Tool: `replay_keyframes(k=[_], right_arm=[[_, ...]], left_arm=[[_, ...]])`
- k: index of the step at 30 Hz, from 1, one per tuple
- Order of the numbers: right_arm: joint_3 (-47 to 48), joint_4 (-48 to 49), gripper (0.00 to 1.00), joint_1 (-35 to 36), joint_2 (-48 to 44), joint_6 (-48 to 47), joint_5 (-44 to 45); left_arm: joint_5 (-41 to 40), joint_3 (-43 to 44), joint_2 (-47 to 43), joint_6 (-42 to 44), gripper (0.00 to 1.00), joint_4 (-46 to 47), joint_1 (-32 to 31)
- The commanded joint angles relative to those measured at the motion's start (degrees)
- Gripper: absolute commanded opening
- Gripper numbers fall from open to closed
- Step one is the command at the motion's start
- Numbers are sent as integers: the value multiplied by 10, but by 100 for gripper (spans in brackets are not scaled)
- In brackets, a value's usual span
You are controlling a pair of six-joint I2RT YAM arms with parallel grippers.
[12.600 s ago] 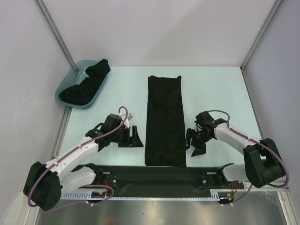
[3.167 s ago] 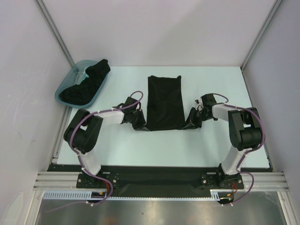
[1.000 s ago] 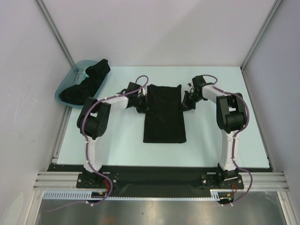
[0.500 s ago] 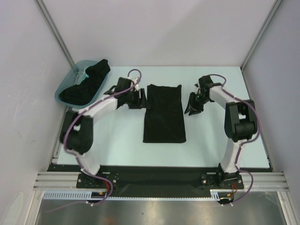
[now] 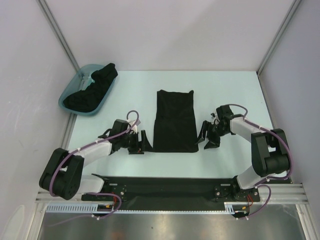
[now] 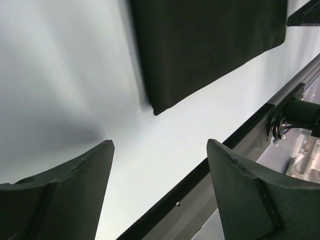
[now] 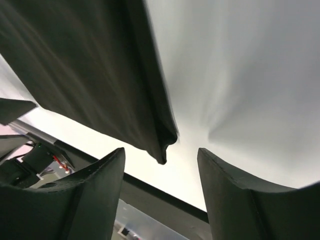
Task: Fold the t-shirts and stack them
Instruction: Fold the tshirt
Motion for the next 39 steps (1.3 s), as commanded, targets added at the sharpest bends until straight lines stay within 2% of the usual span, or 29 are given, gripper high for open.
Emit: replay_keyframes(k=[1, 7, 11, 17, 21, 27, 33, 39], right_arm=[[-40, 79, 63, 6, -22, 35, -43], [-90, 133, 54, 12, -15, 56, -41], [-98, 140, 51, 12, -4, 51, -37], [-98, 132, 46, 14, -12, 53, -28], [-112, 124, 45, 14, -31, 64, -14], [-154, 177, 45, 16, -62, 132, -4], [-209, 233, 44, 21, -99, 196, 10], [-226, 253, 42, 26, -123, 221, 21]], left_arm=[[43, -17, 16, -50, 80, 108, 2], [18, -36, 46, -80, 80, 115, 2], [15, -37, 74, -102, 74, 128, 2], [-37, -32, 58, -94, 66, 83, 1], [-58, -39, 54, -122, 61, 83, -7], [-104, -71, 56, -241, 61, 120, -54], [-130, -103, 64, -338, 59, 153, -72], [-166, -129, 53, -386, 56, 158, -72]])
